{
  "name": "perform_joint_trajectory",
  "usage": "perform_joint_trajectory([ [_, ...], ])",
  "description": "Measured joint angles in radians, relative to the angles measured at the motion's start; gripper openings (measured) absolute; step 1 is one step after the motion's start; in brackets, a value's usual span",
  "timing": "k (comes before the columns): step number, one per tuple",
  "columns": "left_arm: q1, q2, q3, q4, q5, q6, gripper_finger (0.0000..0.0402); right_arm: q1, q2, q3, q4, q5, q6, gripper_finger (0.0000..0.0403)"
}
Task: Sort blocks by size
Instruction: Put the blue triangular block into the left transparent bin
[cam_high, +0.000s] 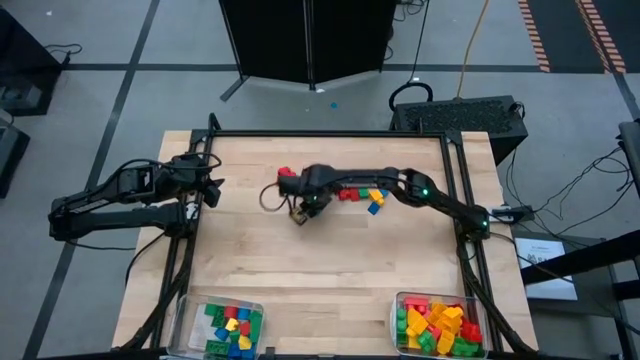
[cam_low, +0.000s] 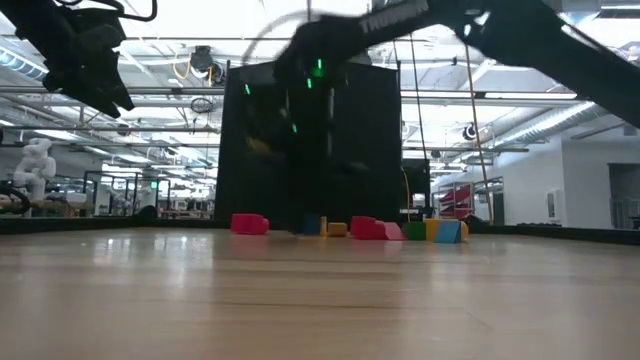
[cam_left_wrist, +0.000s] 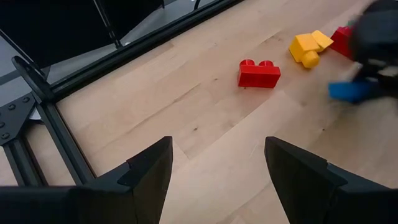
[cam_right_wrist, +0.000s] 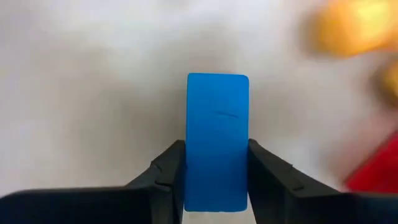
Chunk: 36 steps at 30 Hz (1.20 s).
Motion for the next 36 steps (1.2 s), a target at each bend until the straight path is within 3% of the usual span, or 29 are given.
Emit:
perform_joint_trajectory([
  [5,0.000,0.000,0.000,0.000,0.000,0.000,0.0255,0.102,-0.017,0.086,0.114,-0.024,0.001,0.0111],
  [9,0.000,0.000,0.000,0.000,0.000,0.000,0.0255,0.202,-0.017,0.117,0.321,-0.029,-0.031,0.0111],
  [15,0.000,0.000,0.000,0.000,0.000,0.000,0.0255,0.331,-0.018,0.133,0.678,-0.035,-0.213,0.0111],
  [19,0.000,0.000,0.000,0.000,0.000,0.000,0.0255,0.385,-0.018,0.133,0.825,-0.056,-0.306,0.0111],
  [27,0.000,0.000,0.000,0.000,0.000,0.000,0.0255,0.428,0.014,0.133,1.046,-0.266,-0.421,0.0111],
  [36,0.000,0.000,0.000,-0.002,0.008,0.001,0.0255,0.462,0.080,0.132,1.128,-0.297,-0.366,0.0111],
])
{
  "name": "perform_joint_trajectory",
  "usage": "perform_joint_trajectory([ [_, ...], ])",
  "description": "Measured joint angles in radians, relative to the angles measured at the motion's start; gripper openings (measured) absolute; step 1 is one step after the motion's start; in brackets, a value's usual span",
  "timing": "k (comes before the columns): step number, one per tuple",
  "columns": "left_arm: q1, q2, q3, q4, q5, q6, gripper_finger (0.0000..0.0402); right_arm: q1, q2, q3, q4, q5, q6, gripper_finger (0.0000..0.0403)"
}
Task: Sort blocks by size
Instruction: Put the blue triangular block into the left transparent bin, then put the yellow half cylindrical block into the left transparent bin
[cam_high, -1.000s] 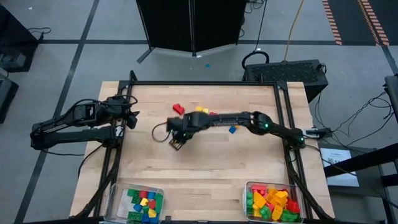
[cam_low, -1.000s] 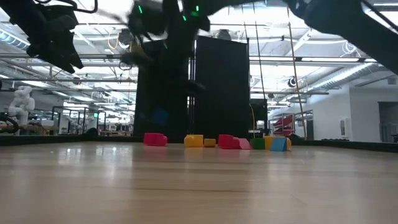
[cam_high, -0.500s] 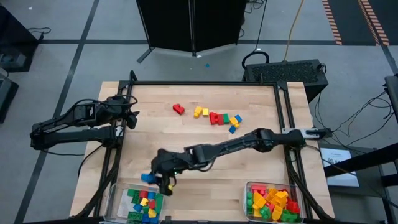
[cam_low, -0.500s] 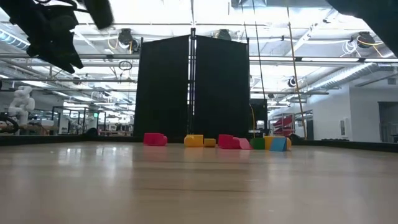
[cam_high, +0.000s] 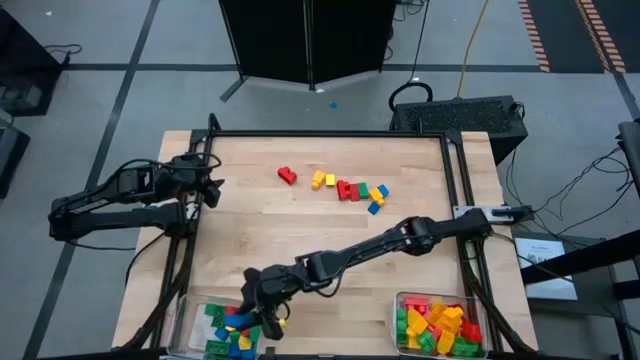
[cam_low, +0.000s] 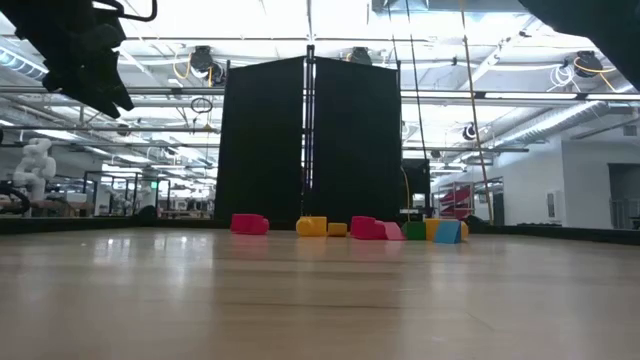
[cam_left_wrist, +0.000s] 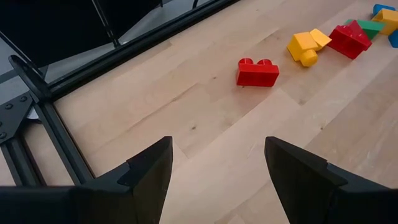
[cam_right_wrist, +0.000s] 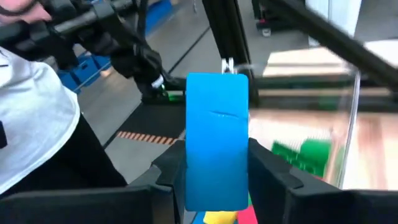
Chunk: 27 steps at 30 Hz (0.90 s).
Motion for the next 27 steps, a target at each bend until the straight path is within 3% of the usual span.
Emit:
perform_joint_trajectory([
  [9,0.000,0.000,0.000,0.000,0.000,0.000,0.0255,0.008,0.047,0.000,-0.036,0.037,0.046,0.0118],
  [12,0.000,0.000,0.000,0.000,0.001,0.000,0.0255,0.007,0.046,0.000,-0.047,0.107,0.046,0.0190],
  [15,0.000,0.000,0.000,0.000,0.007,0.000,0.0255,0.004,0.046,0.000,-0.040,0.111,0.072,0.0269],
  [18,0.000,0.000,0.000,0.000,0.008,0.001,0.0255,-0.001,0.045,0.000,-0.028,0.111,0.108,0.0312],
  [23,0.000,0.000,0.000,0.000,0.008,0.001,0.0255,-0.032,0.004,-0.001,-0.093,0.109,0.131,0.0321],
  [27,0.000,0.000,0.000,0.000,0.008,0.001,0.0255,-0.102,-0.120,-0.001,-0.237,0.118,0.088,0.0308],
])
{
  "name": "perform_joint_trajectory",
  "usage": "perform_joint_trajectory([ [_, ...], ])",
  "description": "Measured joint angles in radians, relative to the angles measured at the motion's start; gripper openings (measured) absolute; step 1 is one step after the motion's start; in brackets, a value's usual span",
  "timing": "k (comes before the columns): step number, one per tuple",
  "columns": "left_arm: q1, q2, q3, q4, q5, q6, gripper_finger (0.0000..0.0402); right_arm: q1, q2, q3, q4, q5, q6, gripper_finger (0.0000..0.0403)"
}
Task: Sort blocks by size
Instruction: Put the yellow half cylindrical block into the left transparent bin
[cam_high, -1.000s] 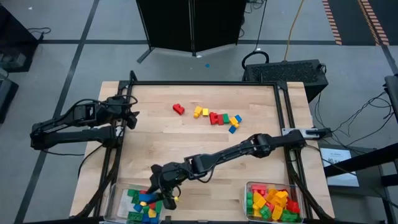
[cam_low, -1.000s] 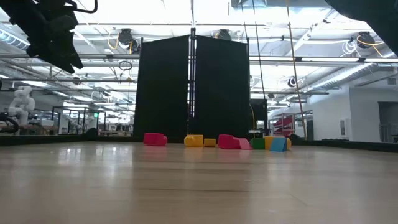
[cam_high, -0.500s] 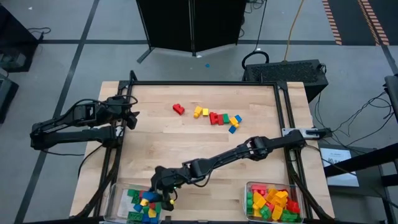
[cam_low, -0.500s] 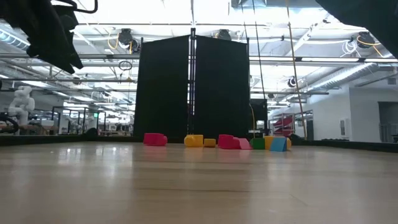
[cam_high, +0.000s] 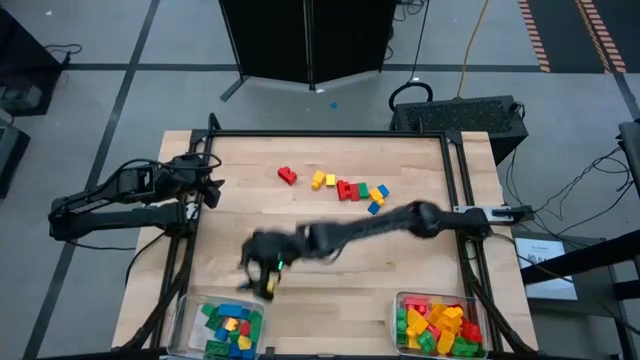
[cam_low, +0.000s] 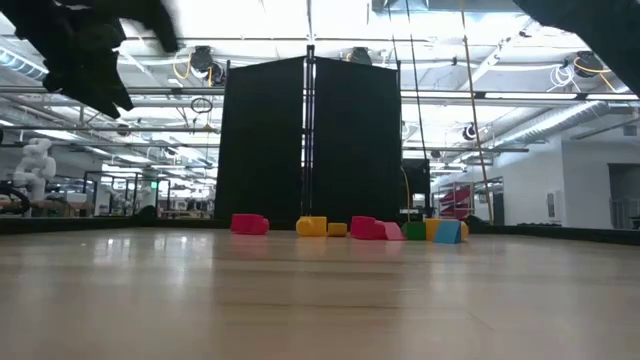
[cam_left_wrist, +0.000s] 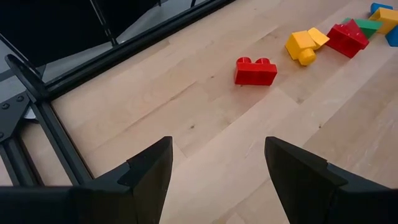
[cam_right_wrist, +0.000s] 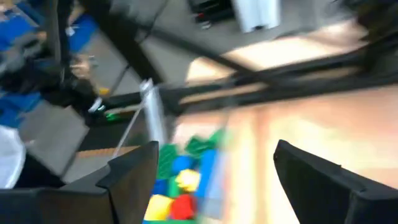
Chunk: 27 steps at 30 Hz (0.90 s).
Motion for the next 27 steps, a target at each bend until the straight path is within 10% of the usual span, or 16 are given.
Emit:
perform_joint_trajectory([
  [10,0.000,0.000,0.000,0.000,0.000,0.000,0.0255,-0.207,-0.249,-0.003,-0.827,0.560,-0.036,0.0299],
  [16,0.000,0.000,0.000,0.000,0.000,0.000,0.0255,-0.328,-0.251,-0.020,-1.053,0.424,-0.329,0.0299],
  [27,0.000,0.000,0.000,0.000,-0.001,0.000,0.0255,-0.482,-0.229,-0.204,-0.942,0.293,-0.667,0.0299],
])
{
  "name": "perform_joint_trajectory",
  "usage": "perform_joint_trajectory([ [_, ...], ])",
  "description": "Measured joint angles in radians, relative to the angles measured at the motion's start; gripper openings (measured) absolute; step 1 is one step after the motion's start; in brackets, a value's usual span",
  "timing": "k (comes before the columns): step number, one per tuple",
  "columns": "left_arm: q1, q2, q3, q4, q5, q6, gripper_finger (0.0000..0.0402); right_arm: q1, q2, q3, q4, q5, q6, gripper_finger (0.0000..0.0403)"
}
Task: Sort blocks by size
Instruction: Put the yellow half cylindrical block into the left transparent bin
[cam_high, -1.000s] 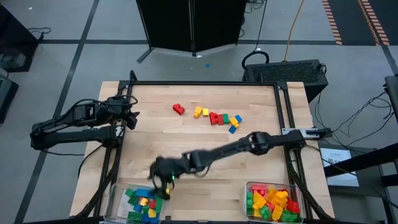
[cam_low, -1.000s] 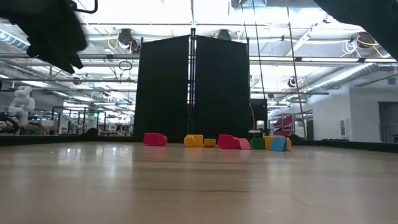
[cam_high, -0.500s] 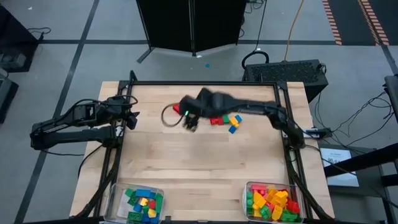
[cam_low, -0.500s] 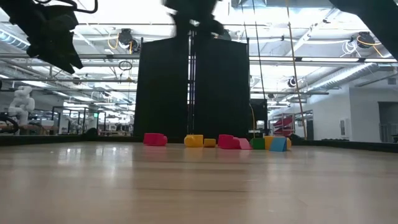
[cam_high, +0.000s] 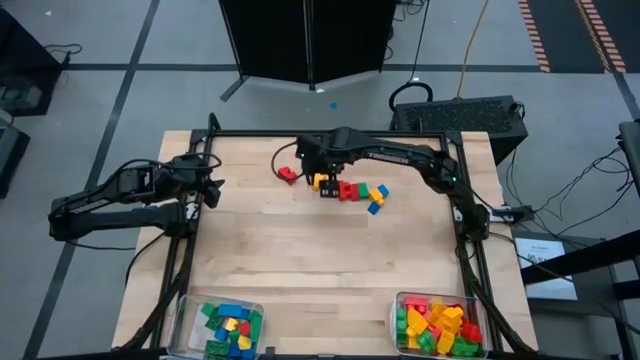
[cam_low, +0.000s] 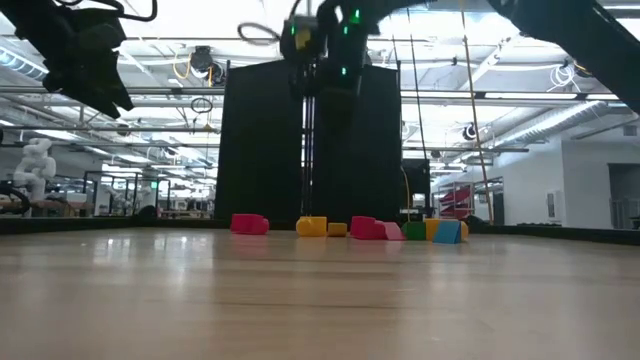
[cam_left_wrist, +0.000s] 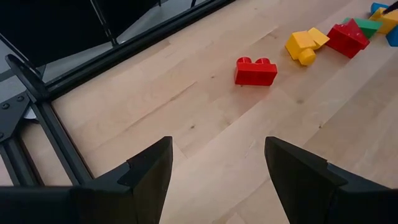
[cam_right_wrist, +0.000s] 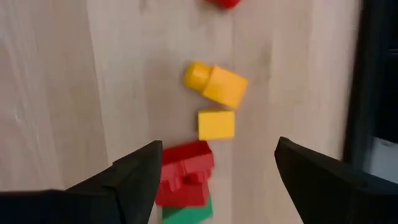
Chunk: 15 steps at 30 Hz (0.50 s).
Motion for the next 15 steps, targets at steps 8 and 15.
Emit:
perform_joint_trajectory([
  [8,0.000,0.000,0.000,0.000,-0.013,0.000,0.0255,-0.070,-0.004,-0.123,0.148,-0.093,-0.093,0.0299],
  [15,0.000,0.000,0.000,0.002,-0.020,-0.001,0.0255,-0.093,-0.004,-0.225,0.248,-0.144,-0.139,0.0299],
])
